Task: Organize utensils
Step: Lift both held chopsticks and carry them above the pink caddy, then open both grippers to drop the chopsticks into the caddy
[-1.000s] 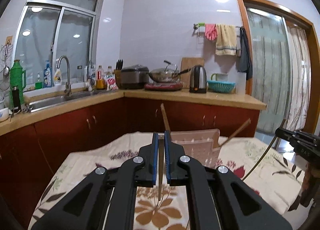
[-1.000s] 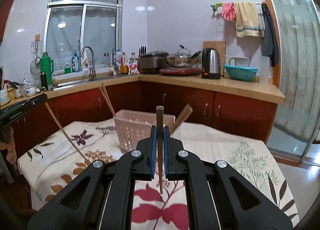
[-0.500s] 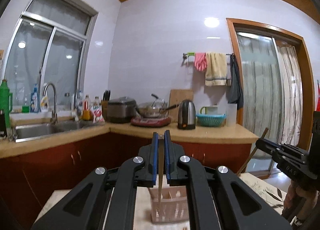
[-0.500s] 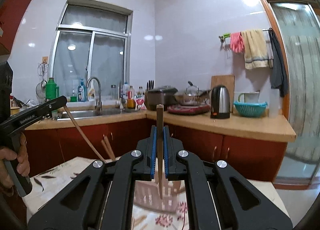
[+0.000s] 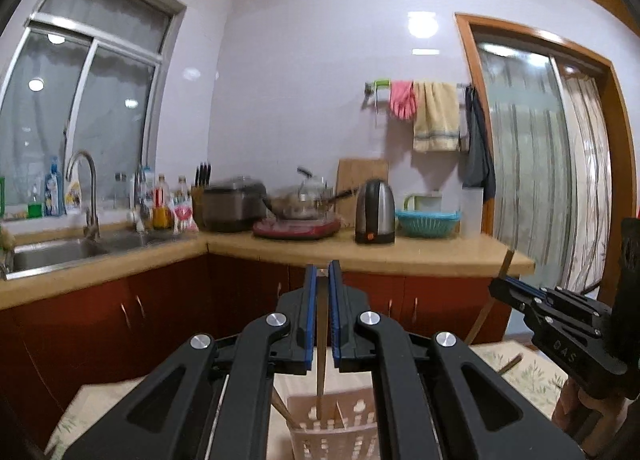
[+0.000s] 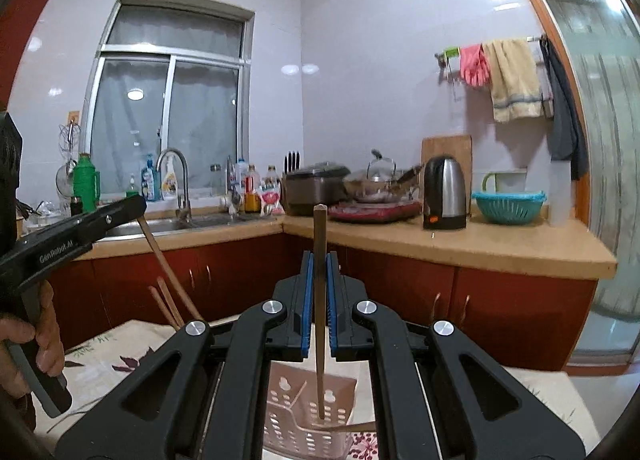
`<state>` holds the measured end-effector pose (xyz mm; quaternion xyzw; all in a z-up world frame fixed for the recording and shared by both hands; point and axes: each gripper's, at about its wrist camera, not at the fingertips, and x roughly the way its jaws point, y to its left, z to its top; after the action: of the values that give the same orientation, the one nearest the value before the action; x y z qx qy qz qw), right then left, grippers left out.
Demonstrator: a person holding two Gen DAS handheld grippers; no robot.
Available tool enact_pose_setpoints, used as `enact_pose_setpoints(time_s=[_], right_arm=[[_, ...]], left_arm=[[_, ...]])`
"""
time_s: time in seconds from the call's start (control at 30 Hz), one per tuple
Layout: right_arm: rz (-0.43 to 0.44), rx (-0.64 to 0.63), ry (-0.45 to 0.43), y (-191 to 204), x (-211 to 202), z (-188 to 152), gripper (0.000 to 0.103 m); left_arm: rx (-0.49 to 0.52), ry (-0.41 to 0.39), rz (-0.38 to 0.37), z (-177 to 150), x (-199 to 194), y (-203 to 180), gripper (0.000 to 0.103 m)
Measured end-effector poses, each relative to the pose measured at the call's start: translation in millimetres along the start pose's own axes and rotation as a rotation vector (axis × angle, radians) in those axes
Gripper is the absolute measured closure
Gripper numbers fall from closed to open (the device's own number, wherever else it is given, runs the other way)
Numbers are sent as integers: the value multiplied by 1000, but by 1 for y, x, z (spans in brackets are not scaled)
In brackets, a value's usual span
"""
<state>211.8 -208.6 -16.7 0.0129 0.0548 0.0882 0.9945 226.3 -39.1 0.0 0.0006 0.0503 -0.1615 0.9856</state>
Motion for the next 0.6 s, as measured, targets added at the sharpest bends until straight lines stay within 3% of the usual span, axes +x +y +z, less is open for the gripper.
enact_pose_setpoints(time_s=[0.2, 0.6], right_arm=[[-4, 0, 66, 0, 13, -28, 96], [-15, -23, 92, 7, 15, -41, 95]], left_arm=[[-2, 87, -8, -29, 16, -1, 96], [-5, 137, -23, -42, 25, 1, 96]])
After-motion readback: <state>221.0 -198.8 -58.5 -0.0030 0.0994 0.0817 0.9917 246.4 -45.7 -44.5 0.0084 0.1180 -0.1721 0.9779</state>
